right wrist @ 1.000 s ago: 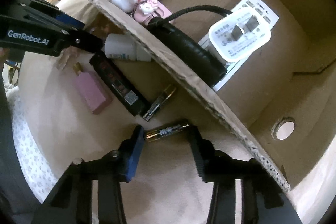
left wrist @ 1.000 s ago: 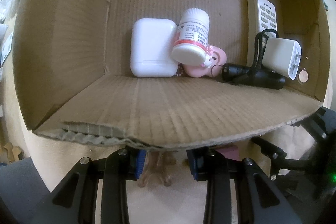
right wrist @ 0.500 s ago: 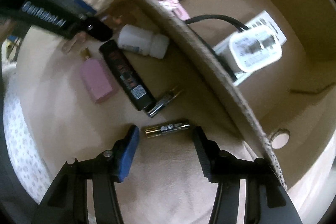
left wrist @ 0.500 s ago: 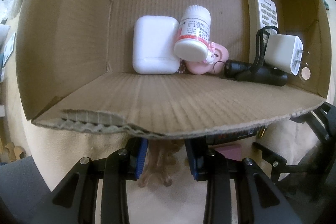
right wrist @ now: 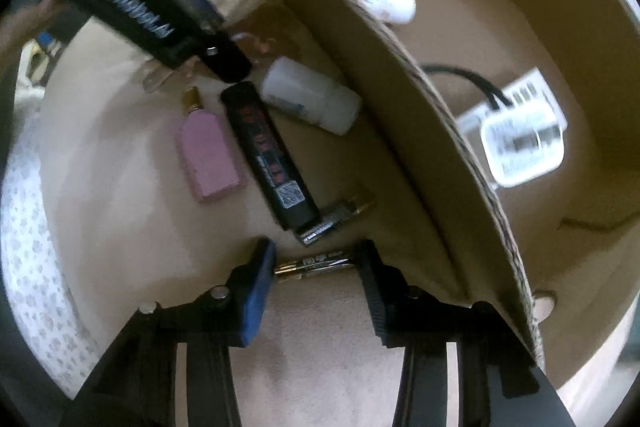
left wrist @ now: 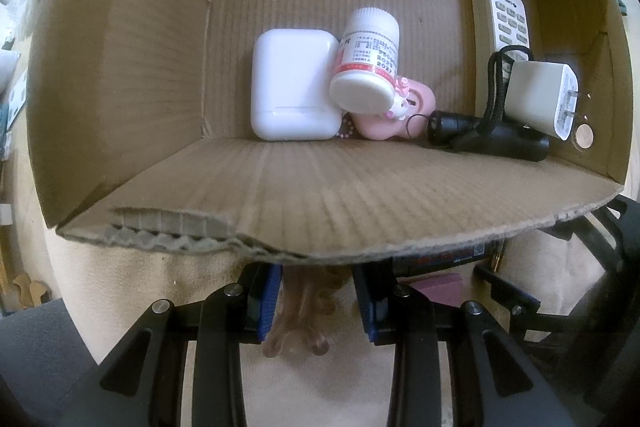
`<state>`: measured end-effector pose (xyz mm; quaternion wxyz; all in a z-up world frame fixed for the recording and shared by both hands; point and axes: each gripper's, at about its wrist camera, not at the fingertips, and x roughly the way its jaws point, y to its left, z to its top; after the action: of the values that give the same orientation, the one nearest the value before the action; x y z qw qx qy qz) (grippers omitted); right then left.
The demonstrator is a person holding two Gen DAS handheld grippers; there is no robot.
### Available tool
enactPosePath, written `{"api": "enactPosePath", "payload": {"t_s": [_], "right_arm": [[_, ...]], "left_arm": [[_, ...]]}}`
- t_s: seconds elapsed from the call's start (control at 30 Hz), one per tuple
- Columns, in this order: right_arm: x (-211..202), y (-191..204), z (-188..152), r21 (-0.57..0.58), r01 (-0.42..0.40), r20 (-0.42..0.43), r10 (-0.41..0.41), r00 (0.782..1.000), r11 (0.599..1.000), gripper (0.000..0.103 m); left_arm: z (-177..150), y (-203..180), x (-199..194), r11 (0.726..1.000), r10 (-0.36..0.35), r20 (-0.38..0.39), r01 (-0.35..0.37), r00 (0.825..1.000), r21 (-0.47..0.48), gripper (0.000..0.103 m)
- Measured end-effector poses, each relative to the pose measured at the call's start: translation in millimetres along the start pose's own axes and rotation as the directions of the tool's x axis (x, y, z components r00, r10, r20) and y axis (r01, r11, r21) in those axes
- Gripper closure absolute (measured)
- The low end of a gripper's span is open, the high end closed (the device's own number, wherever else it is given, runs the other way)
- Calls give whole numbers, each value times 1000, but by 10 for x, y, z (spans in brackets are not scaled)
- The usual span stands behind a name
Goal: Organize rigid objects
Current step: 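Grasp the gold-tipped battery with the right tool while the left tool grasps the pink comb, then carry the pink comb and battery into the box and lower them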
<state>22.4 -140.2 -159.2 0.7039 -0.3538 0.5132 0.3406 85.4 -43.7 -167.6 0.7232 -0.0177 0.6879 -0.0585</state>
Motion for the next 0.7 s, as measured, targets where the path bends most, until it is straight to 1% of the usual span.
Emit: {"api": "enactPosePath", "payload": {"t_s": [0.23,0.33,0.47,0.57,0.7], "right_arm": [[-79,42,11,43,6,-30,-4,1000,999,59],[-138,94,58,76,-12,-34,14,999,997,59],[-303,193,43,114,-2,-17,4,1000,993,59],[-484,258,33,161,13,31,-18,999,987,59],[-791,145,16,285,-21,143,-21,989,958,59]], "left_arm": [[-75,27,-89,1000,-5,5,5,1000,0,73],[-120,41,-147,1000,-1,17,1,1000,-1,73],[-187,29,-266,999,44,57,-44,997,1,73],[-257,-14,-357,999,46,78,-47,996,6,73],[-387,-38,-527,999,30,109,-31,994,6,73]]}}
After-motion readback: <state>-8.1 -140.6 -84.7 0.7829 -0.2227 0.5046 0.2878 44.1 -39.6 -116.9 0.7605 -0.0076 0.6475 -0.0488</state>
